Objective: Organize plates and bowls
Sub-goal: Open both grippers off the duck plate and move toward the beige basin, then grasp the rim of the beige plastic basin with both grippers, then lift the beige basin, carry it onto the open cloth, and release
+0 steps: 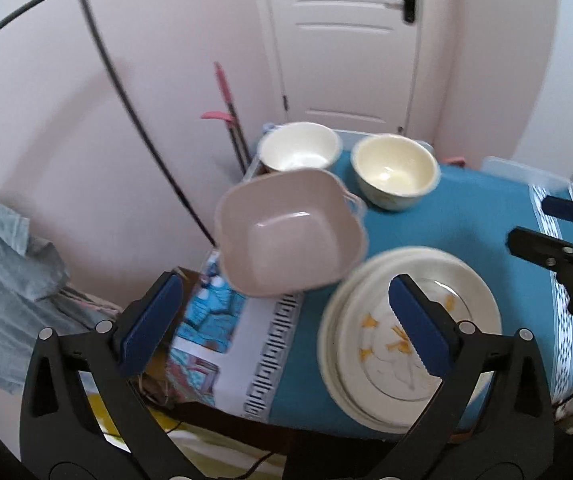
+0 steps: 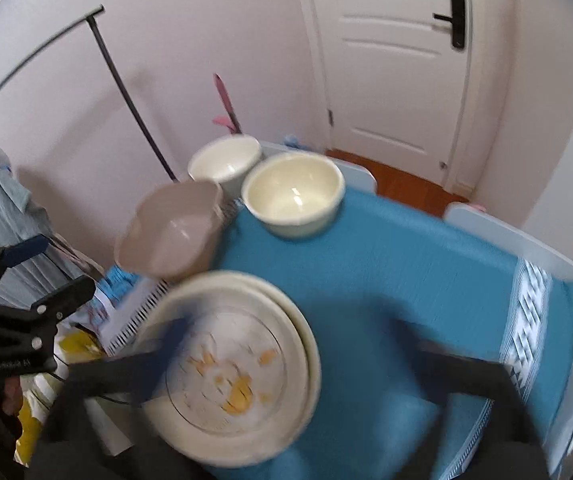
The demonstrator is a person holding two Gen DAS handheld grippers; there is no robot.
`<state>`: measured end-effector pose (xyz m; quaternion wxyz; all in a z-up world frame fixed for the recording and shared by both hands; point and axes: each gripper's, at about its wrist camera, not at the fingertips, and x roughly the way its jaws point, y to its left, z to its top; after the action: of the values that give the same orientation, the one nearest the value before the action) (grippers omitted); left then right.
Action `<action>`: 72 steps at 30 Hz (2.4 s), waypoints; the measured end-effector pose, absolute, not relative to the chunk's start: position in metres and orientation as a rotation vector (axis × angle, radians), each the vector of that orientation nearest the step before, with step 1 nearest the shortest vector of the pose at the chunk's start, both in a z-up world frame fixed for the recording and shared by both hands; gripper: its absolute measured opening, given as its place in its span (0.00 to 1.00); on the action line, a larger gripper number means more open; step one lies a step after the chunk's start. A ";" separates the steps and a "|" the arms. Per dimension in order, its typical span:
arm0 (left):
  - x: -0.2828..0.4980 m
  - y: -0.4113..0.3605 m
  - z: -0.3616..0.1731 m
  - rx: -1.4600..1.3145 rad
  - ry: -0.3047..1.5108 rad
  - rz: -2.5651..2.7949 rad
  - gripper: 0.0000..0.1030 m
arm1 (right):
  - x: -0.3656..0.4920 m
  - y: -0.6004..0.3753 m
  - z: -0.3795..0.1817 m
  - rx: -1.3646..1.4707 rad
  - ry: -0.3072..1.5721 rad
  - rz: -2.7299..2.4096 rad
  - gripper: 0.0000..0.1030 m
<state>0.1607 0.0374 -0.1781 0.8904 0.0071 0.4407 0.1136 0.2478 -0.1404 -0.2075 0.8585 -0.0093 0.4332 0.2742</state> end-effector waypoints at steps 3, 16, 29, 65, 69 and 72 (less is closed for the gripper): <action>0.171 0.071 -0.174 -0.042 0.923 0.246 1.00 | 0.262 -0.122 -0.202 -0.042 0.963 0.600 1.00; 0.232 0.164 -0.250 -0.367 1.157 0.076 0.75 | 0.327 -0.017 -0.249 -0.011 1.175 0.631 0.99; 0.259 0.171 -0.305 -0.428 1.263 -0.023 0.27 | 0.343 0.020 -0.307 0.017 1.301 0.620 0.50; 0.217 -0.041 -0.174 -0.108 1.045 -0.251 0.13 | 0.220 -0.173 -0.216 0.173 1.007 0.353 0.14; 0.208 -0.106 -0.178 -0.093 1.052 -0.328 0.13 | 0.194 -0.242 -0.214 0.198 1.000 0.271 0.14; 0.202 -0.152 -0.188 -0.085 1.064 -0.379 0.13 | 0.174 -0.280 -0.214 0.206 1.003 0.219 0.14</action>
<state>0.2022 -0.1520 -0.1878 0.8439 -0.0401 0.5040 -0.1796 0.1740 -0.2804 -0.2143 0.8660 0.0985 0.4789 0.1047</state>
